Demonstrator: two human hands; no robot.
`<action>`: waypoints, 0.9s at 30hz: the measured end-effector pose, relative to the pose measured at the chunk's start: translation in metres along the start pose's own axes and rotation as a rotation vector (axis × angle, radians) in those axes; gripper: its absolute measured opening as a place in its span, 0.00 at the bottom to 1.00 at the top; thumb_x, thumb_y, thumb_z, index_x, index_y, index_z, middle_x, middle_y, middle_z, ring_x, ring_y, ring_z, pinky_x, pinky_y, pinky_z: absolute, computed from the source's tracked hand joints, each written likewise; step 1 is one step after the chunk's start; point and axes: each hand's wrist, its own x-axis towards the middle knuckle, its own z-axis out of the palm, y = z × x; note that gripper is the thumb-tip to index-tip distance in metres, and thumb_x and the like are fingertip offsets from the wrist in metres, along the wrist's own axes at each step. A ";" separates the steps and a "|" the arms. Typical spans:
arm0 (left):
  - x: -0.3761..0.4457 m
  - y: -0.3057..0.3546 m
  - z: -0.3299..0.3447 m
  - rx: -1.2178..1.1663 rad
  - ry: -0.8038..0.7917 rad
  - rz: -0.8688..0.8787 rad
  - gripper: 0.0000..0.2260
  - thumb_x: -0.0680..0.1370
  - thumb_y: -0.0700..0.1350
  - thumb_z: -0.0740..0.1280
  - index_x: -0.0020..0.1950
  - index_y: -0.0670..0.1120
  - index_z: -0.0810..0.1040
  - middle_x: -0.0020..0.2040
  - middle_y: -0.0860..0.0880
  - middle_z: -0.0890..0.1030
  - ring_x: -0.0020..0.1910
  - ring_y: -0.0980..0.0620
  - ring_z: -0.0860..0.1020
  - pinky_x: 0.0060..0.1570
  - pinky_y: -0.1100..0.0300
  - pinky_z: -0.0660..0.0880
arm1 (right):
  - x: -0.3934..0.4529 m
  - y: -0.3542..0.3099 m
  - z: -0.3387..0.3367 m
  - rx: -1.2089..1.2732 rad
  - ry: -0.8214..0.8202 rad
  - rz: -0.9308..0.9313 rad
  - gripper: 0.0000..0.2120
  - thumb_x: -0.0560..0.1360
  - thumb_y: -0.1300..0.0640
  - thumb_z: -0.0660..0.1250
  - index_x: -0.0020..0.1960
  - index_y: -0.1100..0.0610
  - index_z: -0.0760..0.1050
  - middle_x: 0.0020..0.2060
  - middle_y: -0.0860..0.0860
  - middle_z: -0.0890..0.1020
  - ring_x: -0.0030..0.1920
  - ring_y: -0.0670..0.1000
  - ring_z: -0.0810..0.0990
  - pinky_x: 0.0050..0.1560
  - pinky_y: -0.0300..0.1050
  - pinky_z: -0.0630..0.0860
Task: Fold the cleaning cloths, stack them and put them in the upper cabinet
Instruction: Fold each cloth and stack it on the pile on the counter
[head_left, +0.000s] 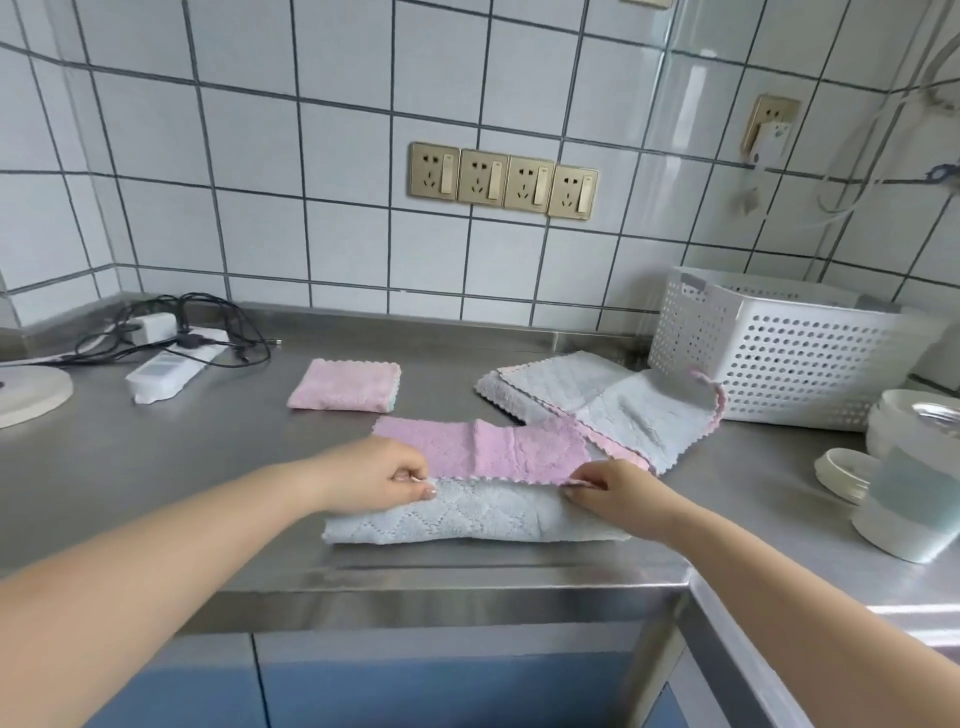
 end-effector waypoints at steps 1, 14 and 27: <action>-0.004 0.000 0.001 -0.061 -0.034 -0.025 0.12 0.77 0.57 0.63 0.36 0.54 0.71 0.29 0.56 0.67 0.28 0.59 0.65 0.32 0.65 0.62 | -0.002 -0.002 0.000 -0.007 -0.010 0.003 0.16 0.77 0.47 0.62 0.47 0.61 0.77 0.40 0.55 0.80 0.37 0.49 0.72 0.38 0.43 0.66; -0.018 -0.033 -0.009 -0.593 -0.158 -0.256 0.15 0.64 0.55 0.75 0.47 0.52 0.79 0.39 0.52 0.78 0.37 0.54 0.74 0.37 0.60 0.69 | 0.001 0.005 -0.005 0.266 -0.072 0.203 0.11 0.77 0.52 0.64 0.50 0.61 0.78 0.35 0.51 0.75 0.31 0.47 0.71 0.28 0.34 0.71; 0.035 -0.042 -0.001 -0.446 0.335 -0.338 0.09 0.73 0.41 0.71 0.52 0.45 0.79 0.51 0.50 0.79 0.54 0.56 0.73 0.45 0.68 0.66 | 0.047 0.019 0.010 0.092 0.229 0.212 0.15 0.77 0.49 0.63 0.35 0.55 0.69 0.29 0.49 0.75 0.30 0.48 0.72 0.29 0.41 0.64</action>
